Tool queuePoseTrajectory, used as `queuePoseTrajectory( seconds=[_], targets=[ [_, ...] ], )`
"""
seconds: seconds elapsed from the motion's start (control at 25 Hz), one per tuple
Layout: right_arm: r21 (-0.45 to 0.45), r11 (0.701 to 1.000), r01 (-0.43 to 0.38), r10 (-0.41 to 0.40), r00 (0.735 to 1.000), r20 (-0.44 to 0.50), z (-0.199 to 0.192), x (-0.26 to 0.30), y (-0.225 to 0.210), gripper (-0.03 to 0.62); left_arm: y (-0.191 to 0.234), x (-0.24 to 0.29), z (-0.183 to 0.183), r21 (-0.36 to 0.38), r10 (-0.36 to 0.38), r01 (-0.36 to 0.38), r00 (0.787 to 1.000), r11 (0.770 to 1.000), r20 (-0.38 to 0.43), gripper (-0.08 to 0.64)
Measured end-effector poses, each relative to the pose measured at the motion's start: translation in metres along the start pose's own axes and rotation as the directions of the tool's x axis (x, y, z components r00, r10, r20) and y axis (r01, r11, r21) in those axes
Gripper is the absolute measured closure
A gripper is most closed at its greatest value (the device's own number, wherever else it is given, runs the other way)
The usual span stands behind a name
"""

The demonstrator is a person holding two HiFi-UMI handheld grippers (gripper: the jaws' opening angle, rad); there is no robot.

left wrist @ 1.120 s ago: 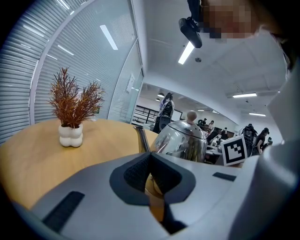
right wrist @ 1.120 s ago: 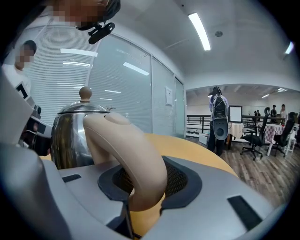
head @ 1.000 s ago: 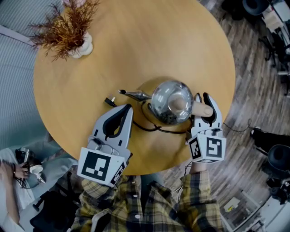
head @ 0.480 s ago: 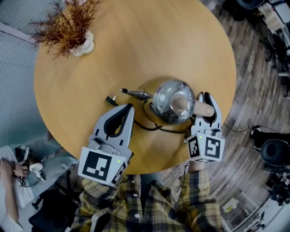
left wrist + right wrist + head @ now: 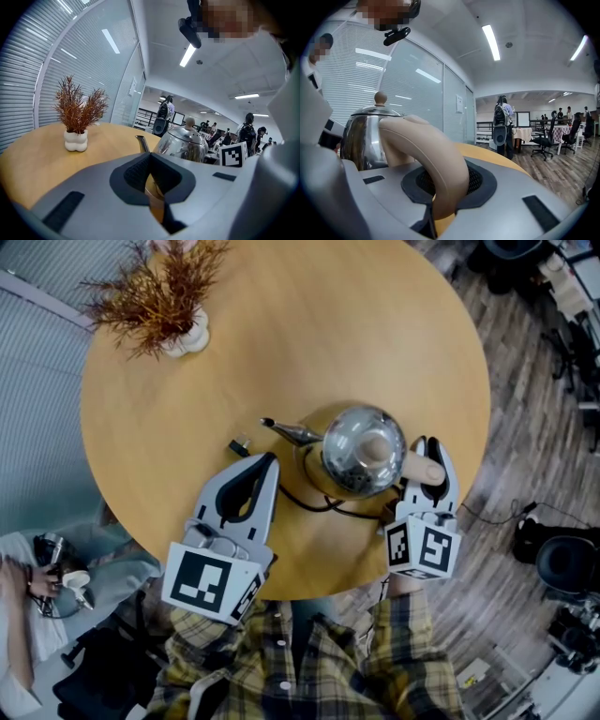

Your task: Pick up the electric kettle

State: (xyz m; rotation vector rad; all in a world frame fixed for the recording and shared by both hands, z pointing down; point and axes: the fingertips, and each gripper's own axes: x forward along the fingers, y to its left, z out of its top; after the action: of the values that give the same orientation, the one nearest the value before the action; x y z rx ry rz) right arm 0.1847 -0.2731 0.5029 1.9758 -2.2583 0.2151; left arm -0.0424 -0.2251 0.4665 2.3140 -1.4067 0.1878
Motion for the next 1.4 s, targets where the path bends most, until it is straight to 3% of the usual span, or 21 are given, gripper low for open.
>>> queuePoseTrajectory(
  seconds=[0.84,1.4],
  targets=[
    [-0.031,1.000,-0.007,0.008,0.999,0.038,0.046,0.000,-0.001,0.508,0.007,-0.018,0.044,0.011,0.042,-0.043,0.997,0.999,0.071,0.558],
    [-0.006,0.999,-0.050,0.051,0.996,0.075,0.122,-0.033,0.010,0.508,0.011,-0.060,0.105,0.010,0.063,-0.065,0.987,0.998,0.145,0.558]
  ],
)
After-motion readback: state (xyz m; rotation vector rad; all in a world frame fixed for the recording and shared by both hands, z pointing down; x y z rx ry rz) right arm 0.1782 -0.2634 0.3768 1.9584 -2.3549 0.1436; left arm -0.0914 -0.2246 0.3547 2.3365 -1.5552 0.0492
